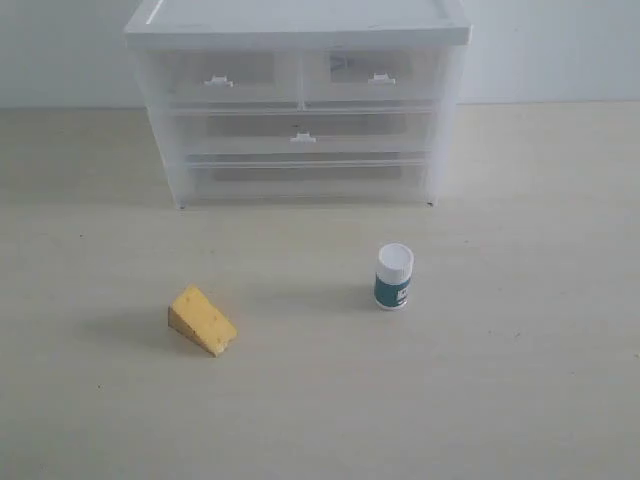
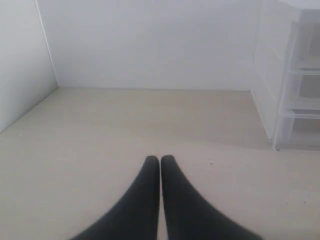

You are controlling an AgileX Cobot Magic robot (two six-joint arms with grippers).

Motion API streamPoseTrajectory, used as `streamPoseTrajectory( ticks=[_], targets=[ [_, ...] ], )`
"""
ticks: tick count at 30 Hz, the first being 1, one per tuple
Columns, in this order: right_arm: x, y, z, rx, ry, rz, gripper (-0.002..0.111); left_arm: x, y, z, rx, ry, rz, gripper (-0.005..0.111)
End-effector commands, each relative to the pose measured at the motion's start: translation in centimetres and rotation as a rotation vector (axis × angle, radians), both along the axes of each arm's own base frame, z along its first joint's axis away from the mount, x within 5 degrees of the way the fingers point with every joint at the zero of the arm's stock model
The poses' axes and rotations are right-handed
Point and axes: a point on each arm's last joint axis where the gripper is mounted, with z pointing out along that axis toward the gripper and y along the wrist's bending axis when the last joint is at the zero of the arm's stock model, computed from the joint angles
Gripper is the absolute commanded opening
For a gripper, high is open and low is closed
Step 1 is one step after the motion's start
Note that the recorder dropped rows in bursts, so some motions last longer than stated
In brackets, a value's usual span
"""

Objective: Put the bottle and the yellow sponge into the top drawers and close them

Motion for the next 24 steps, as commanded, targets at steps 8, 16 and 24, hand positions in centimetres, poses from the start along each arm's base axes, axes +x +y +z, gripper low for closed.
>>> streamPoseTrajectory(
  ticks=[8,16,24],
  targets=[
    [0.0,0.0,0.4,0.094,-0.025,-0.017,0.000,0.0,0.0,-0.1,-0.016,0.000,-0.002,0.004],
    [-0.3,-1.2,4.6,0.479,-0.456,-0.089,0.000,0.0,0.0,-0.1,-0.016,0.000,-0.002,0.004],
    [3.0,1.7,4.5,0.081,-0.134,0.143,0.000,0.0,0.0,-0.1,-0.016,0.000,-0.002,0.004]
  ],
)
